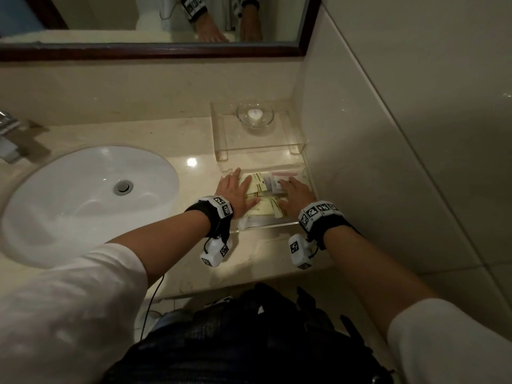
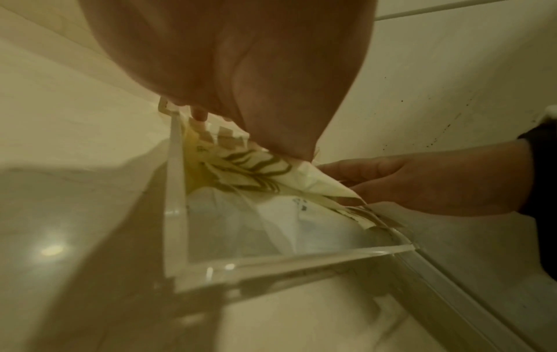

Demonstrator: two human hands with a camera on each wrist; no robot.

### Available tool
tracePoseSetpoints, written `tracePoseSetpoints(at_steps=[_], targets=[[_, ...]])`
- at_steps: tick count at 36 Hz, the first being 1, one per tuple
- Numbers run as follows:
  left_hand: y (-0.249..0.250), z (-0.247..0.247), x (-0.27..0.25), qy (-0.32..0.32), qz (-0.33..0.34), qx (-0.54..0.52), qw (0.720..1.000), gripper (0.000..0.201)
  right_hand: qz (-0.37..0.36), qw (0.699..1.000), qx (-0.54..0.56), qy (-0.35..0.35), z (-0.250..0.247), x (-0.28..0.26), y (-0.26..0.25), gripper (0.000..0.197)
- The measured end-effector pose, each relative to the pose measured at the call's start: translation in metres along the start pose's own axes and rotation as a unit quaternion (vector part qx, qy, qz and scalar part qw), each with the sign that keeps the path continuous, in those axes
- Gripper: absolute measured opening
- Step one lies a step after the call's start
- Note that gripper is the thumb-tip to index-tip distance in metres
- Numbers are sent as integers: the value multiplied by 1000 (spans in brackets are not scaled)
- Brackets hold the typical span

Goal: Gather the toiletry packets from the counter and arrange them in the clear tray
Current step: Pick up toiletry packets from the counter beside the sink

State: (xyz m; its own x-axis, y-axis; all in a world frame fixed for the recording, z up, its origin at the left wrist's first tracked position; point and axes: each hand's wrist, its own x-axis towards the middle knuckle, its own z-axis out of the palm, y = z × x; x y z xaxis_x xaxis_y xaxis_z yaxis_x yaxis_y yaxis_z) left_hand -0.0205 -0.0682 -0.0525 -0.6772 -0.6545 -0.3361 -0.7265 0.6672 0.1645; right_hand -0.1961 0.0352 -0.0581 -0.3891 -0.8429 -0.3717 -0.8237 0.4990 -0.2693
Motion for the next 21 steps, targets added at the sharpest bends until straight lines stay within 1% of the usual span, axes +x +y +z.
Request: tracePoseSetpoints(at_steps=[2,4,6,9,10,12,14,17,19,21], targets=[[0,-1,-1,5,2,-22,1000,77,-3,1000,7,6,0,-1,1,67],[1,-3,-1,32,17,-43,998,79,-9,999,27,28,-2,-3,1,66],[1,-8,-4,62,53,-55,995,82,-18,997,49,64,-5,-4,2,62],[-2,-11,-8,61,123,-53,989,87,-21,992,70,101,-11,-10,5,50],[-2,-10,-9,55,142,-45,987,88,-18,992,70,99,-12,-13,7,47],[-2,-7,-11,28,163,-23,986,80,-8,995,62,79,-12,-19,11,44],[-3,-2,-12,-5,173,2,985,70,3,997,61,51,-9,-23,14,45],[-3,5,-13,-34,188,45,980,61,6,997,73,12,-6,-29,17,48],[-2,10,-15,-44,190,65,979,57,8,997,73,7,-4,-32,18,47],[-1,14,-16,-45,184,79,979,55,7,996,83,20,-1,-34,18,46]])
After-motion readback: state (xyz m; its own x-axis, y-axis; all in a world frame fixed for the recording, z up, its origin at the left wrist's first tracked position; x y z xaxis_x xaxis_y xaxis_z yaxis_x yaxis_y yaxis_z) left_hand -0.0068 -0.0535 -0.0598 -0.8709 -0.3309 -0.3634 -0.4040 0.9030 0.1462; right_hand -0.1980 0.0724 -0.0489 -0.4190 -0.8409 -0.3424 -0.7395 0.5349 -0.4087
